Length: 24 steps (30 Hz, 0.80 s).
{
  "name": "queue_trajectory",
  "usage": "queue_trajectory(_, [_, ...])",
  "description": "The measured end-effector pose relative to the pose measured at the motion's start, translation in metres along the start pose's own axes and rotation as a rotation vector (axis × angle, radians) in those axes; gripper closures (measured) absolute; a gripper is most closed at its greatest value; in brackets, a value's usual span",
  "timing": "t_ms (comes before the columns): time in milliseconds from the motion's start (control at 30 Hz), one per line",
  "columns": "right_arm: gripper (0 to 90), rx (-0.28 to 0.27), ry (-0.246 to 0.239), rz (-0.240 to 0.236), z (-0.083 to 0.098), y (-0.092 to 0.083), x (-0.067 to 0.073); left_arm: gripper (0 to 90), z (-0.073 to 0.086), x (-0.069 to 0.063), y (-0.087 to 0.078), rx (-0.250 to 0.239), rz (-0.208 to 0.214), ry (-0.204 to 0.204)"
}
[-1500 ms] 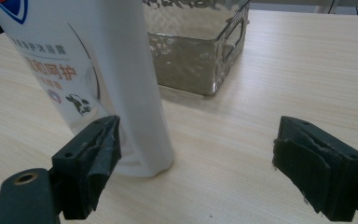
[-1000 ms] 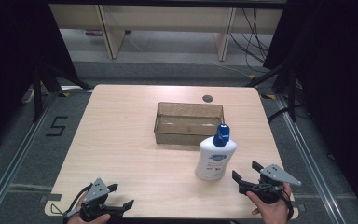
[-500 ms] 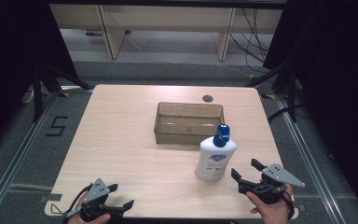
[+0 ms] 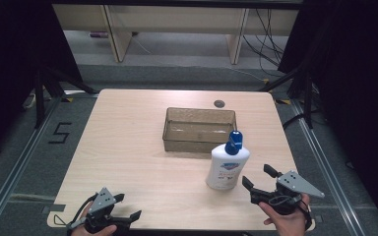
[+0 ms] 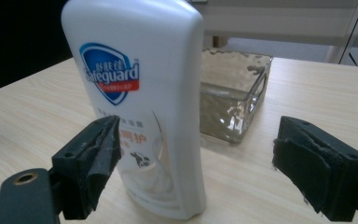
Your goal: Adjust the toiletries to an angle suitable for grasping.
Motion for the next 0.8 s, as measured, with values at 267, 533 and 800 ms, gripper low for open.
queue_trajectory(267, [15.1,0.006,0.006,-0.015,-0.008,-0.004,0.005,14.8,0.0,0.001,0.0,0.008,0.0,-0.001])
queue_trajectory(533, [15.0,-0.041,0.013,-0.041,-0.018,-0.005,0.008,14.8,0.0,0.001,0.0,0.013,-0.015,-0.007])
queue_trajectory(800, [15.0,-0.024,0.001,-0.051,-0.031,-0.008,0.014,14.8,0.001,0.002,0.001,0.01,-0.007,-0.011])
Point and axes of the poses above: each handheld gripper's, and its own axes: y roughly forward along the jaws, z roughly out of its underside, x roughly to its left, the point moved 2 cm from there along y, roughly forward along the jaws, and after that the axes turned 6 degrees about z, right-handed, at the moved point
